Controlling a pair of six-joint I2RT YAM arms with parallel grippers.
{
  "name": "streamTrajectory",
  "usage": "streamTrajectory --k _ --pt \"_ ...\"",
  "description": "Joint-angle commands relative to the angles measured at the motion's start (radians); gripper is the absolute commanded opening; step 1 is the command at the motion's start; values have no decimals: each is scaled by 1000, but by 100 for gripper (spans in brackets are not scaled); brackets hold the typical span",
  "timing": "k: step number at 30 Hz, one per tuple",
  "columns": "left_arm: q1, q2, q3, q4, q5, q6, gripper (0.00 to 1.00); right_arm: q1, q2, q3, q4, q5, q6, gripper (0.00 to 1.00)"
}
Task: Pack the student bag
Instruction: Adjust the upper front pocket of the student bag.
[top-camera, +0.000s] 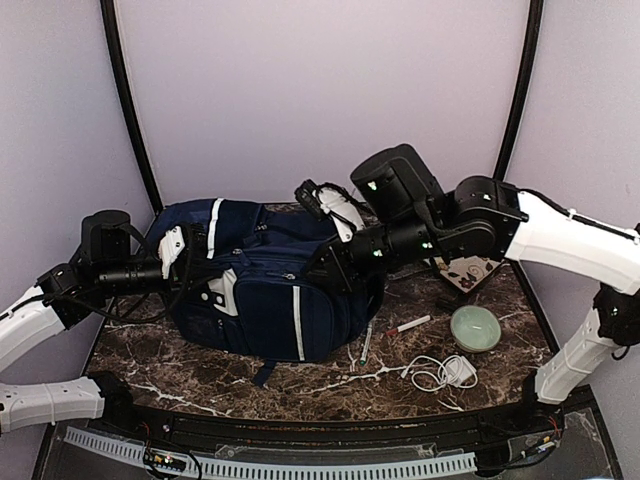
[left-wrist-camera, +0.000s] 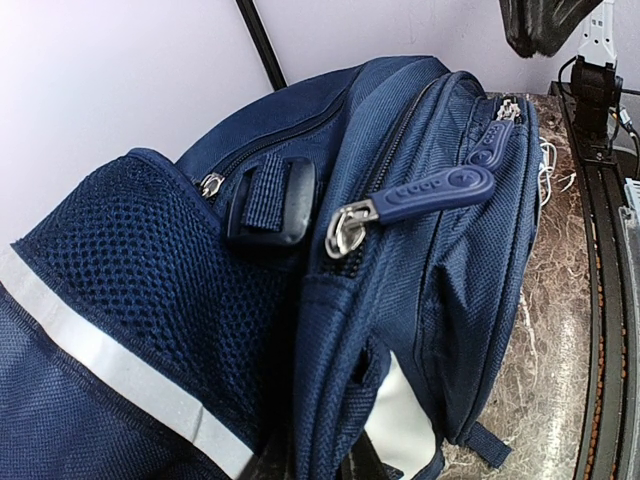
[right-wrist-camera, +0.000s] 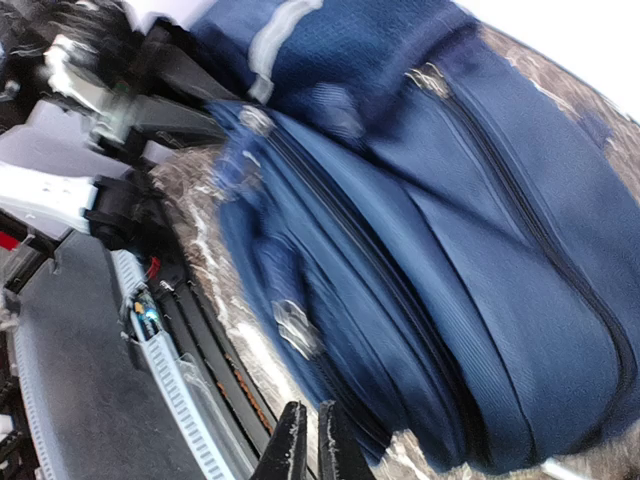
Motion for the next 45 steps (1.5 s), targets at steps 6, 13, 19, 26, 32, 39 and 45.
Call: streamTrajectory --k 6,13,19,26,32,39,45 --pt "-8 -8 -18 90 98 -52 0 -1 332 466 -177 -155 -148 21" --pt "-9 -1 -19 94 111 -53 0 -13 370 497 -207 -110 -177 23" --pt "-9 1 -20 94 129 -52 0 -35 346 428 -204 -104 -182 29" --pt "-9 -2 -22 94 134 -51 0 -52 341 407 -202 -134 -192 46" --pt "-9 -1 -24 92 123 -44 0 -54 332 398 -237 -184 -212 34" --pt "-9 7 -27 93 118 -39 0 -60 251 330 -247 -301 -234 29" --pt "-9 18 -27 91 117 -37 0 -78 163 271 -125 -395 -211 31"
